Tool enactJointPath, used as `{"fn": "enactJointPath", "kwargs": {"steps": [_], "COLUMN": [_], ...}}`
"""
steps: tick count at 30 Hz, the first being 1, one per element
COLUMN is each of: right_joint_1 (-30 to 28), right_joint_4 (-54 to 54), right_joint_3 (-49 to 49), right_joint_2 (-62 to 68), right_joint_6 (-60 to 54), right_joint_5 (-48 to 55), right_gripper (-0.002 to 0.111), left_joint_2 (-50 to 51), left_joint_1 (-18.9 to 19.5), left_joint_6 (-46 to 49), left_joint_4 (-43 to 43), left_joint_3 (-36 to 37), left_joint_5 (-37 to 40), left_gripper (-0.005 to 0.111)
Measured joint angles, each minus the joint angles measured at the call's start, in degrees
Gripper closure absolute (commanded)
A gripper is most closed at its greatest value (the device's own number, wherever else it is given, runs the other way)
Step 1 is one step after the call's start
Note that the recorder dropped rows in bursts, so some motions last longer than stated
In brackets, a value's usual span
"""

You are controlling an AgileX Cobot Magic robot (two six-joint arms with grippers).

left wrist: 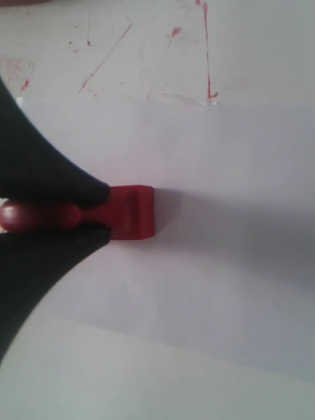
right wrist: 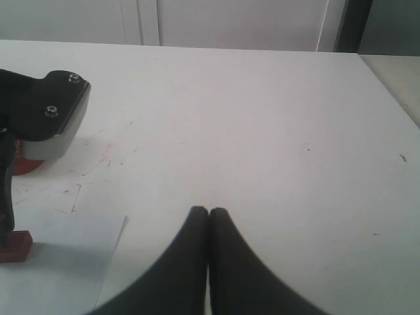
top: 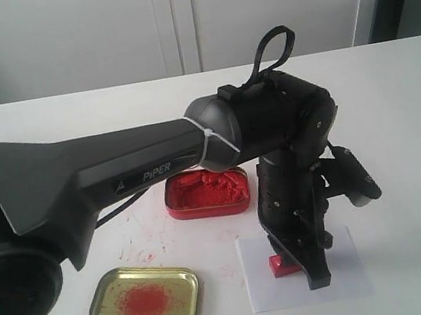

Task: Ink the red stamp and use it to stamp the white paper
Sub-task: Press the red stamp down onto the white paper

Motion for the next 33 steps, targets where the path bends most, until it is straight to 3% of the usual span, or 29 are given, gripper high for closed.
{"fn": "enactJointPath", "kwargs": {"steps": [33], "right_joint_1": [0.0], "right_joint_4": [0.0], "right_joint_3": [0.0], "right_joint_2": [0.0], "right_joint_6": [0.0], "right_joint_5": [0.0], "right_gripper": [0.108], "left_joint_2": [-6.7], "left_joint_1": [0.0], "left_joint_6": [0.0], "left_joint_4": [-0.1], "left_joint_3": [1.7], "left_joint_5": [-1.3], "left_gripper": [0.107]}}
